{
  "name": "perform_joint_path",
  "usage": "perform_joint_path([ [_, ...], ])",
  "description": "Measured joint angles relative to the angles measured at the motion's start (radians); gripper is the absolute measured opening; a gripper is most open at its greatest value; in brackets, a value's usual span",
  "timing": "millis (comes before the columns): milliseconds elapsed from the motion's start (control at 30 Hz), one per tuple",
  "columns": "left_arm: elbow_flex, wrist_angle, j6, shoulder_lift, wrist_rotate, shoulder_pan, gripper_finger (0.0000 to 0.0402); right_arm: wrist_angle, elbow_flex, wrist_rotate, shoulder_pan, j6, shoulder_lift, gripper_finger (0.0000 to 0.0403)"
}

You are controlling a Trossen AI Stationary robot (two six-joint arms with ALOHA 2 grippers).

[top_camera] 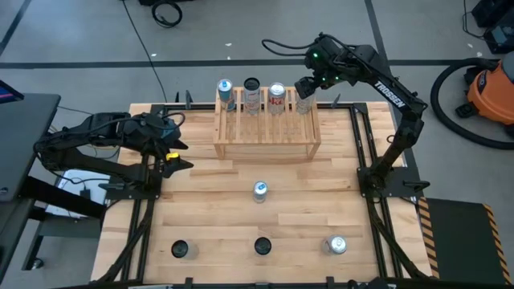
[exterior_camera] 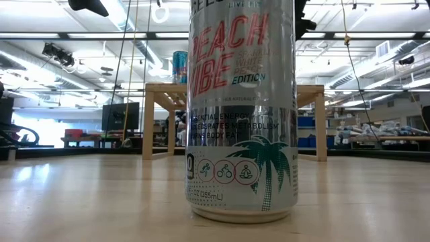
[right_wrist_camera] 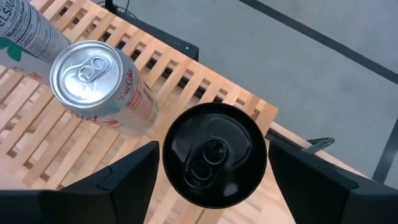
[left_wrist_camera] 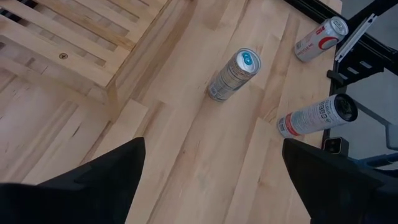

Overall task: Place canned beverage on shelf
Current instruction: Put the top white and yellow soda can on the shelf

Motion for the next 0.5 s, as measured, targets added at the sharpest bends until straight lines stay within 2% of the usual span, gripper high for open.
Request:
perform_joint_path([
  [200,0.000,0.000,0.000,0.000,0.000,0.000,0.0380,-0.006,0.000,-0.004,0.000,-0.023,0.004,0.0308],
  [500,0.000,0.000,0.001,0.000,0.000,0.000,0.0380,-0.005,0.000,-0.028,0.000,-0.023,0.004,0.0262],
])
